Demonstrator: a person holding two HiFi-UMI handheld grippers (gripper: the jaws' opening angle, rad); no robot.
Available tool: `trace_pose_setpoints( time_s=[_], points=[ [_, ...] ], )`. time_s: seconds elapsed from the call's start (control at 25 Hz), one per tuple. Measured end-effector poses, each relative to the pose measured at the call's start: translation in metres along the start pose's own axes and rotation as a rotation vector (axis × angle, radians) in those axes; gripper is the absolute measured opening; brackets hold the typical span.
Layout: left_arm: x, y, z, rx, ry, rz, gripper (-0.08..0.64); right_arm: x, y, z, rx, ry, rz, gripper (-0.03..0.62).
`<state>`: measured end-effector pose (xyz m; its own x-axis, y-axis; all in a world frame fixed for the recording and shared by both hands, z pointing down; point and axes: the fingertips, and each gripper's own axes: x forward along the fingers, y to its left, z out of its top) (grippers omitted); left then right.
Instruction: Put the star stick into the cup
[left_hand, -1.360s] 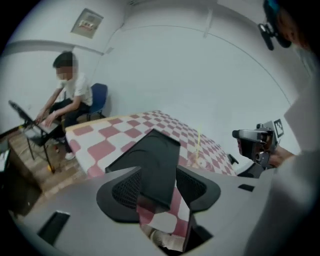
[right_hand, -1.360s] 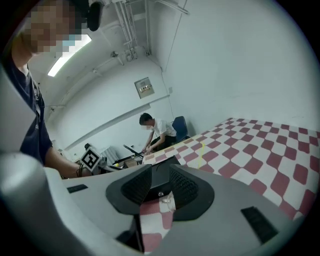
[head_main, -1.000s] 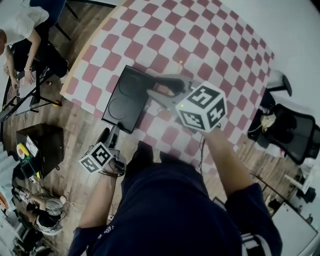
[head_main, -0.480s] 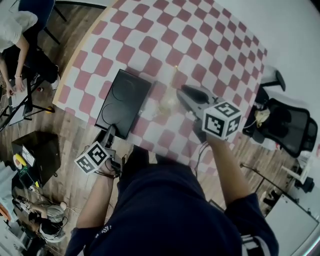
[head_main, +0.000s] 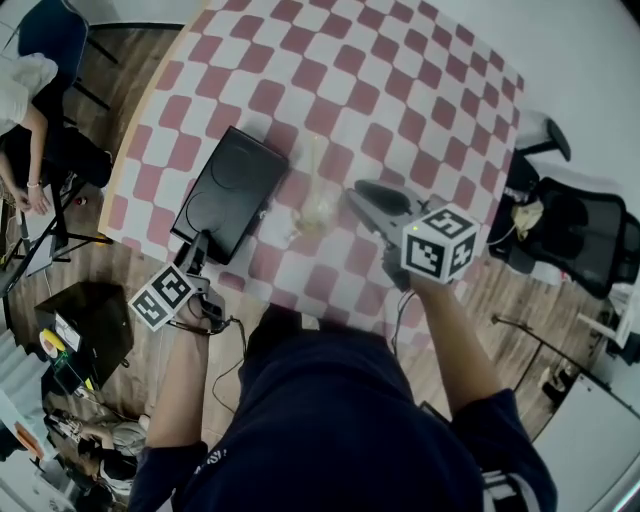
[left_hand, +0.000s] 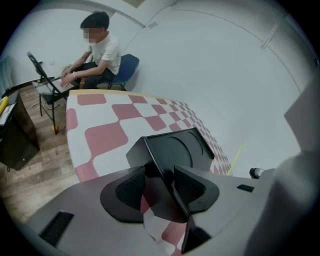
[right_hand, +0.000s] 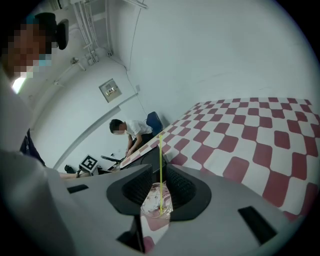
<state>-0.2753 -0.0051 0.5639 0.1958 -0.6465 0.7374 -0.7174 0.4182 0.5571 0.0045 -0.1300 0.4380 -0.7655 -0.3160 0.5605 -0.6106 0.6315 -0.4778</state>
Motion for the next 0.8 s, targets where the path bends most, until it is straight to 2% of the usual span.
trace_pose_setpoints(
  time_s=[0.32,0.48,0.56,0.8],
  points=[
    [0.065,-0.056,0.052,0.259,0.064,-0.060,0.204,-0.020,-0.041,-0.006,0.070,-0.014,-0.020,0.098],
    [0.098,-0.090,0.068,0.395,0.103,-0.093,0.204,-0.019,-0.078,-0.013,0.111,-0.013,-0.037,0.098],
    [0.112,-0.107,0.074,0.463,0.124,-0.114,0.204,-0.010,-0.100,-0.015,0.143,-0.011,-0.032,0.118],
    [0.147,-0.146,0.080,0.610,0.170,-0.186,0.207,0.037,-0.151,0.024,0.215,-0.100,-0.032,0.169]
  ],
)
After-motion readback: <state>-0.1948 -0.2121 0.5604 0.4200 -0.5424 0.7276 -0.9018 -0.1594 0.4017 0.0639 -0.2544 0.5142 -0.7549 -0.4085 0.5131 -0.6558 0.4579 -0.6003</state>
